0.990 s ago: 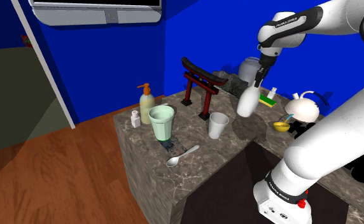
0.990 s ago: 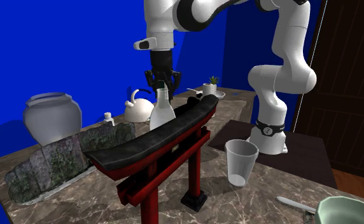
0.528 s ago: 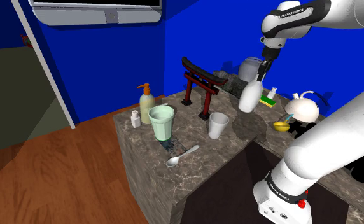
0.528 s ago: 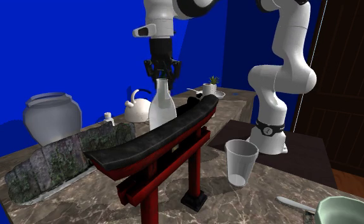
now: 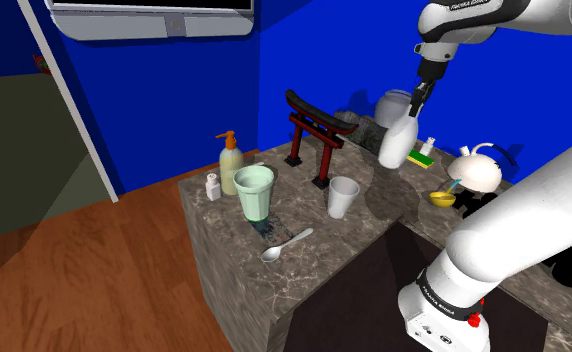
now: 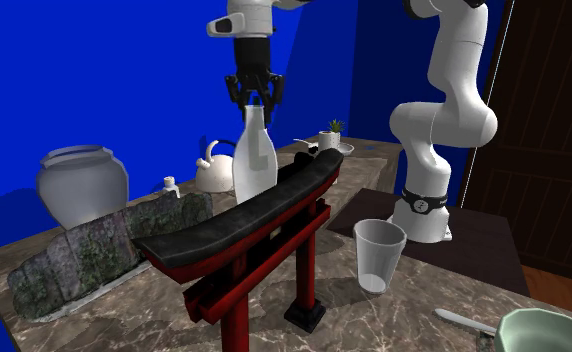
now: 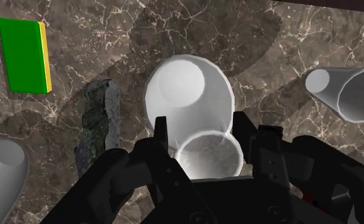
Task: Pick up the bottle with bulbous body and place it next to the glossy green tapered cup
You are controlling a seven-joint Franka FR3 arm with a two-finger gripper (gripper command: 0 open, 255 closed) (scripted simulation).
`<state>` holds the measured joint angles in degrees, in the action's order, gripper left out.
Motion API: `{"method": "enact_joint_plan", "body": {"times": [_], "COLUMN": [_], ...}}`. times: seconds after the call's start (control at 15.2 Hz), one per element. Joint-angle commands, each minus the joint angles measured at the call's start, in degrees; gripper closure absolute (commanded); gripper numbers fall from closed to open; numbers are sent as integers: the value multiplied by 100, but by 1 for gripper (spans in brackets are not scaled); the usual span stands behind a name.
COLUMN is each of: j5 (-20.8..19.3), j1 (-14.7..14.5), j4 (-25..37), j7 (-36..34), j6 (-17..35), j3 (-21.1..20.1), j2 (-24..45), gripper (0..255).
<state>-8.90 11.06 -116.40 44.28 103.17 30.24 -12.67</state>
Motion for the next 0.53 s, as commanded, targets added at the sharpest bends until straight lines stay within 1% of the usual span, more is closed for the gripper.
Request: {"method": "enact_joint_plan", "body": {"times": [0.0,0.46], "j5": [9,36], "j1": [-8,-29], "j4": [161,709], "j7": [3,35], "j6": [-162,-699], "j3": [-14,-49], "j2": [-1,10], "gripper": [255,255]}}
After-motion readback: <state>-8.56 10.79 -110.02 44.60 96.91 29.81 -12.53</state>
